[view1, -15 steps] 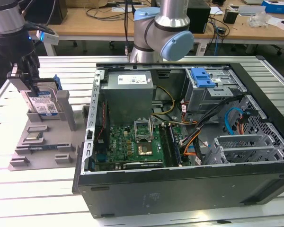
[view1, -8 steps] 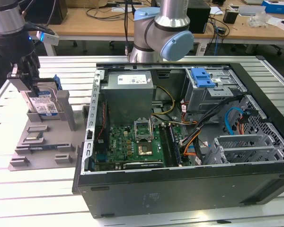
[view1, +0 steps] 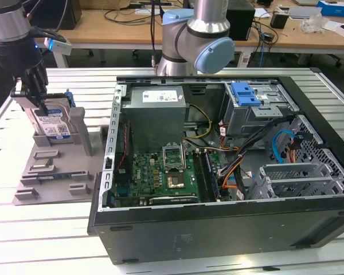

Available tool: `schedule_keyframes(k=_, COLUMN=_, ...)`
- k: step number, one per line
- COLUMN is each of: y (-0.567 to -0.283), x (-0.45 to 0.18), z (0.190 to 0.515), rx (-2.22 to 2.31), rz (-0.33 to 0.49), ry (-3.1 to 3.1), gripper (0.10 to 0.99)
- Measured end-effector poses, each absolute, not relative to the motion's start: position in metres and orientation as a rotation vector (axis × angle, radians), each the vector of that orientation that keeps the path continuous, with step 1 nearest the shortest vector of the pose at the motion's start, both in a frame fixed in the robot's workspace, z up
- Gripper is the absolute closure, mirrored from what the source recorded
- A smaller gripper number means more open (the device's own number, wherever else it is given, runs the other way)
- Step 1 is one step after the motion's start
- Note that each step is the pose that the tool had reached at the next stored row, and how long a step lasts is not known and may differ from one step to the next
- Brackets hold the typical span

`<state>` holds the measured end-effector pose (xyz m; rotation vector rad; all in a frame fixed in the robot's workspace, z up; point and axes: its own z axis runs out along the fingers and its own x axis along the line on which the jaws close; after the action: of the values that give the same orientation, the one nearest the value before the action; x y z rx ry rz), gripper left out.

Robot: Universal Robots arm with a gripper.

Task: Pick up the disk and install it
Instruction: 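Pick up the disk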

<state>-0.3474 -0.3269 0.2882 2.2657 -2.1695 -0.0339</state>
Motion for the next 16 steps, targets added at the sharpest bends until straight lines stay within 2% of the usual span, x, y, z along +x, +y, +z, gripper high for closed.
schedule_keyframes(k=8, y=-0.327, x=-0.347, z=0.289, rx=2.265, rz=-0.031, ry=-2.168, gripper=0.718)
schedule_keyframes(k=16, y=-0.326, x=-0.347, z=0.312, rx=2.264, rz=-0.030, ry=-2.168, gripper=0.718)
